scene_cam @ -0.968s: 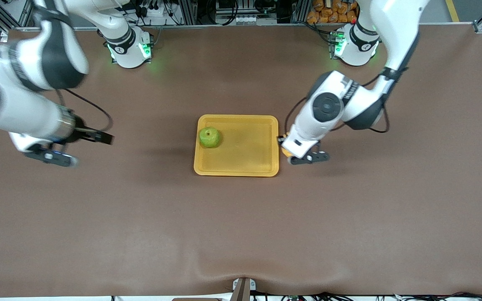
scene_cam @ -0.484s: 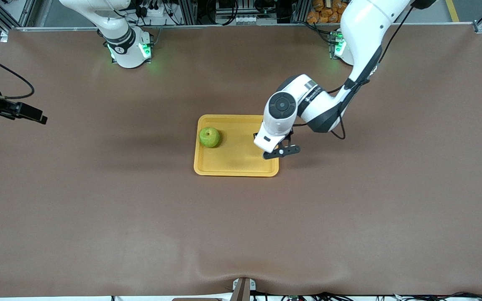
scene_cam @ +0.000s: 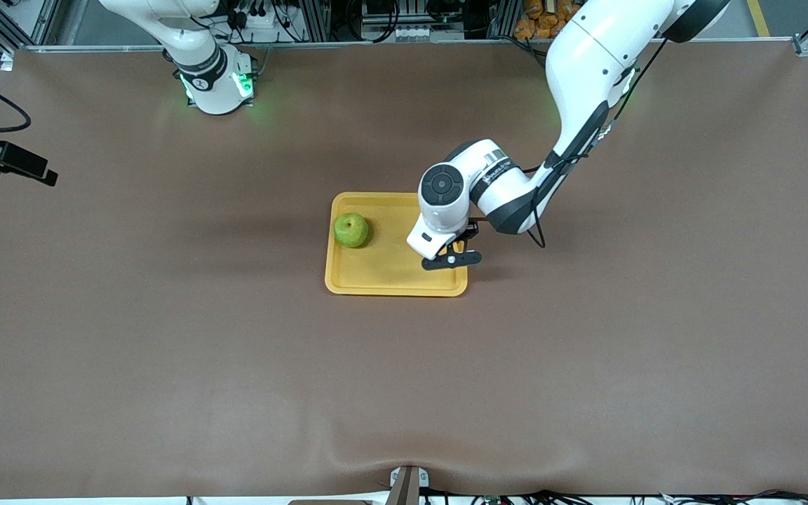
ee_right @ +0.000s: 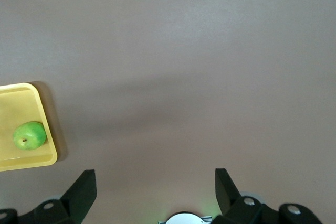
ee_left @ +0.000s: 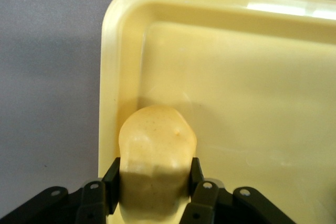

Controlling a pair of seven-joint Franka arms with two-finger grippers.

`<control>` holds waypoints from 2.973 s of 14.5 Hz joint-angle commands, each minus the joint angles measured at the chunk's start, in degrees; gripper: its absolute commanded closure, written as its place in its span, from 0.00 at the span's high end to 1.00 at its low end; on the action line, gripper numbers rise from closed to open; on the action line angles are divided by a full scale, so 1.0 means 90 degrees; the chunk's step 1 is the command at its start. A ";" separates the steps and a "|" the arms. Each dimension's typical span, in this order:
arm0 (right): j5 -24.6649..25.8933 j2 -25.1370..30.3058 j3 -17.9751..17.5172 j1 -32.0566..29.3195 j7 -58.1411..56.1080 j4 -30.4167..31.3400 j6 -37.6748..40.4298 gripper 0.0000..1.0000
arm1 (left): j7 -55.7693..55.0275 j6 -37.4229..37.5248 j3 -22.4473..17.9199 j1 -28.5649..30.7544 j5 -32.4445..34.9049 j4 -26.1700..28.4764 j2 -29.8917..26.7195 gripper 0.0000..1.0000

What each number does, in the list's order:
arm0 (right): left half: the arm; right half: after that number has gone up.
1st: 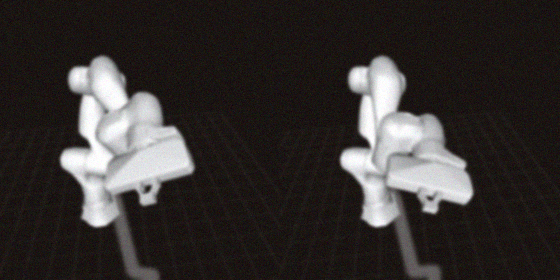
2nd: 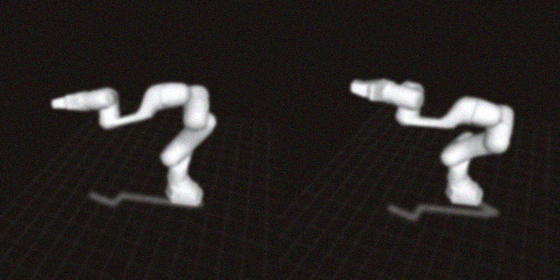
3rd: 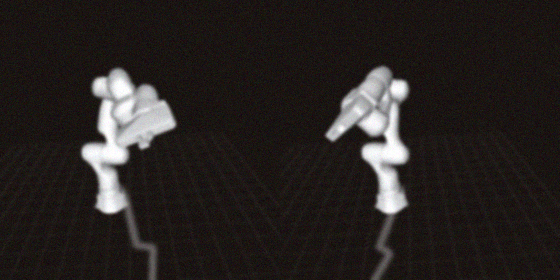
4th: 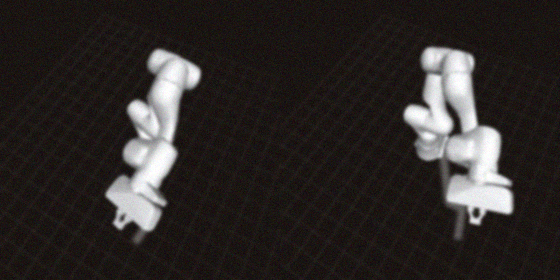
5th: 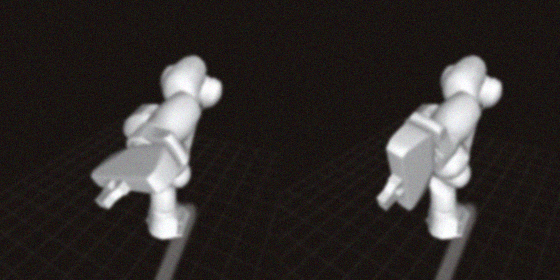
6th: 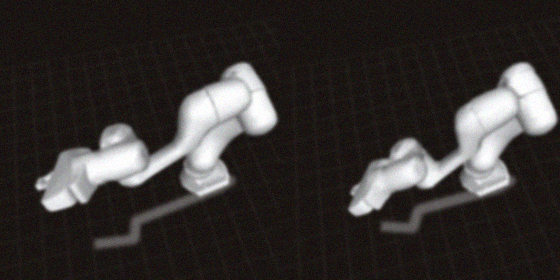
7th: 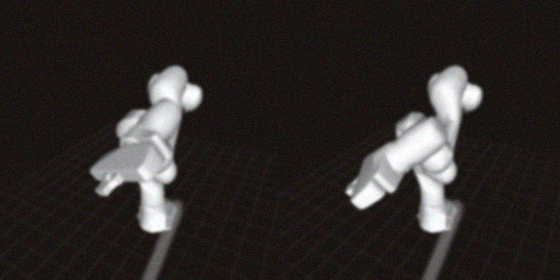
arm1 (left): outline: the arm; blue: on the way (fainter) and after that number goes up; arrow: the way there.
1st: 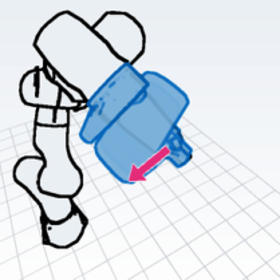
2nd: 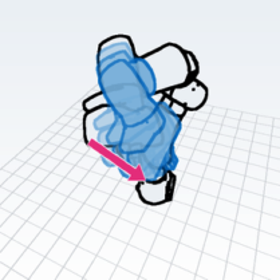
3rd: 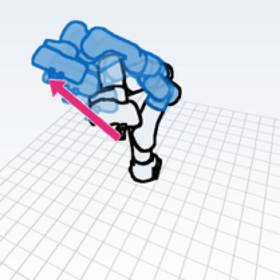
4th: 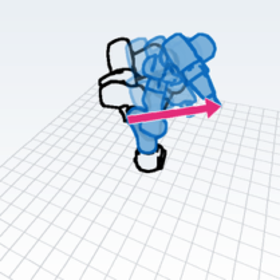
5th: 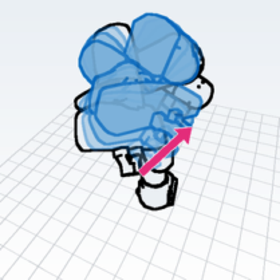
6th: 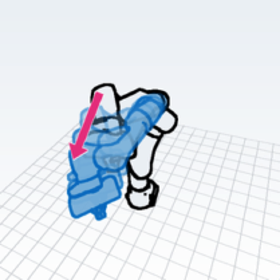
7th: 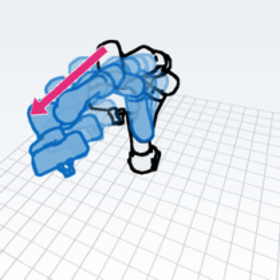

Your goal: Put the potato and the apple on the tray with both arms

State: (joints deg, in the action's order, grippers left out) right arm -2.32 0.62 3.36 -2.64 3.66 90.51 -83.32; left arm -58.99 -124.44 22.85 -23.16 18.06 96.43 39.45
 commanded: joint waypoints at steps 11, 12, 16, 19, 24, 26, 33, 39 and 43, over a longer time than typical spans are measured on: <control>0.0266 0.0136 -0.0090 -0.0176 -0.0427 -0.0388 0.0244 1.00 | -0.0027 0.0592 -0.0068 0.0278 0.0376 -0.0732 -0.0378 1.00; 0.0374 0.0127 -0.0099 -0.0176 -0.0427 -0.0399 0.0244 1.00 | 0.0050 0.0875 -0.0068 0.0376 0.0328 -0.0947 -0.0525 1.00; 0.0375 0.0127 -0.0099 -0.0176 -0.0417 -0.0409 0.0254 1.00 | 0.0800 0.1892 0.0030 0.1087 -0.0188 -0.1661 -0.1140 1.00; 0.0385 0.0117 -0.0099 -0.0185 -0.0417 -0.0418 0.0244 1.00 | 0.1631 0.2311 0.0030 0.1800 -0.0785 -0.1662 -0.1833 1.00; 0.0385 0.0117 -0.0099 -0.0176 -0.0407 -0.0438 0.0244 1.00 | 0.2920 0.3426 0.0030 0.2767 -0.0874 -0.1662 -0.2810 1.00; 0.0385 0.0117 -0.0090 -0.0205 -0.0407 -0.0467 0.0244 1.00 | 0.3282 0.3630 0.0020 0.3070 -0.0874 -0.1662 -0.3123 1.00; 0.0385 0.0097 -0.0090 -0.0215 -0.0417 -0.0506 0.0244 1.00 | 0.4960 0.4031 -0.0019 0.4008 -0.1313 -0.1613 -0.3885 1.00; 0.0385 0.0097 -0.0090 -0.0215 -0.0417 -0.0506 0.0234 1.00 | 0.5939 0.4315 -0.1147 0.3514 -0.1858 -0.1127 -0.4636 1.00; 0.0385 0.0097 -0.0090 -0.0205 -0.0417 -0.0506 0.0234 1.00 | 0.5804 0.4325 -0.1903 0.2682 -0.1929 -0.0384 -0.5223 1.00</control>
State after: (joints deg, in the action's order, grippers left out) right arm 0.11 1.38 3.32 -3.57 0.31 86.65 -81.85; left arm -6.30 -85.18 7.61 3.87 1.58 87.32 -2.90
